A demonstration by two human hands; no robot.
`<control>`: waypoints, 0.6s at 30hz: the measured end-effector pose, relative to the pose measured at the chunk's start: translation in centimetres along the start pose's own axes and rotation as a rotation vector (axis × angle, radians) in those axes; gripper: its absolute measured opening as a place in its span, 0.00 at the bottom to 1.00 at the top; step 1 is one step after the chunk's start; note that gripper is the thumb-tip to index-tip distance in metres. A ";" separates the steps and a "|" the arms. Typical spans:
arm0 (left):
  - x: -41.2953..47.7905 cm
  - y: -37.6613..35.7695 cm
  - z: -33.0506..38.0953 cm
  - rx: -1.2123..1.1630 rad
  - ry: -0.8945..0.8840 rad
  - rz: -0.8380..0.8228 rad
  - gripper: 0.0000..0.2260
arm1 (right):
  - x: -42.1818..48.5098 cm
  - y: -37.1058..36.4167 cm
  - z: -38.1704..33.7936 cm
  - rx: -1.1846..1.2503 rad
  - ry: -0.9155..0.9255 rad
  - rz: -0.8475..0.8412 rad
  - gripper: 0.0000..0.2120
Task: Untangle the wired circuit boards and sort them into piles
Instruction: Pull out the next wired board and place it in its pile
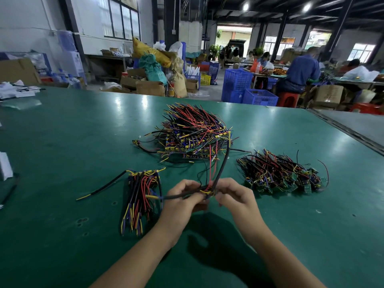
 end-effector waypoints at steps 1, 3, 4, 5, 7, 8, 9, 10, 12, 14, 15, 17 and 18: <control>0.1 0.3 0.0 -0.011 -0.003 0.024 0.08 | 0.0 -0.2 -0.2 -0.011 0.010 -0.019 0.10; 0.0 0.6 -0.1 -0.017 -0.006 0.057 0.10 | 0.1 -0.3 -0.2 -0.080 0.022 -0.035 0.14; 0.0 0.8 -0.1 0.000 -0.008 0.071 0.09 | 0.1 -0.3 -0.2 -0.122 0.026 -0.039 0.15; -0.1 0.9 0.0 0.031 -0.016 0.078 0.08 | 0.1 -0.3 -0.1 -0.161 0.022 -0.035 0.15; -0.2 0.5 0.3 0.102 -0.041 0.047 0.05 | 0.0 0.2 0.4 -0.200 -0.027 0.011 0.11; -0.3 0.2 0.5 0.116 -0.056 0.009 0.05 | 0.0 0.6 0.8 -0.207 -0.061 0.046 0.08; -0.5 -0.2 0.7 0.126 -0.072 -0.037 0.05 | 0.0 0.9 1.0 -0.228 -0.085 0.074 0.06; -0.6 -0.6 0.9 0.146 -0.086 -0.082 0.06 | 0.0 1.2 1.0 -0.269 -0.089 0.090 0.05; -1.0 -1.1 1.2 0.212 -0.111 -0.134 0.09 | 0.0 1.2 0.4 -0.376 -0.044 0.089 0.07; -1.3 -1.2 1.3 0.293 -0.132 -0.114 0.10 | -0.1 0.8 -0.4 -0.470 0.037 0.079 0.13; -1.3 -1.1 1.4 0.340 -0.142 -0.085 0.11 | -0.2 0.6 -0.6 -0.508 0.070 0.076 0.15; -1.2 -0.8 1.4 0.412 -0.155 -0.035 0.12 | -0.2 0.1 -1.0 -0.570 0.123 0.068 0.11; -1.1 -0.8 1.4 0.424 -0.154 -0.029 0.11 | -0.2 -0.1 -1.1 -0.589 0.139 0.057 0.09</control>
Point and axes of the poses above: each hand's wrist, its own x-axis towards the middle knuckle, its own y-axis out of the back of the hand, z = x × y, the point moved 9 cm from there along x, towards the middle knuckle, and after that the axes turned 3 degrees about -z, right-handed, at the moved point
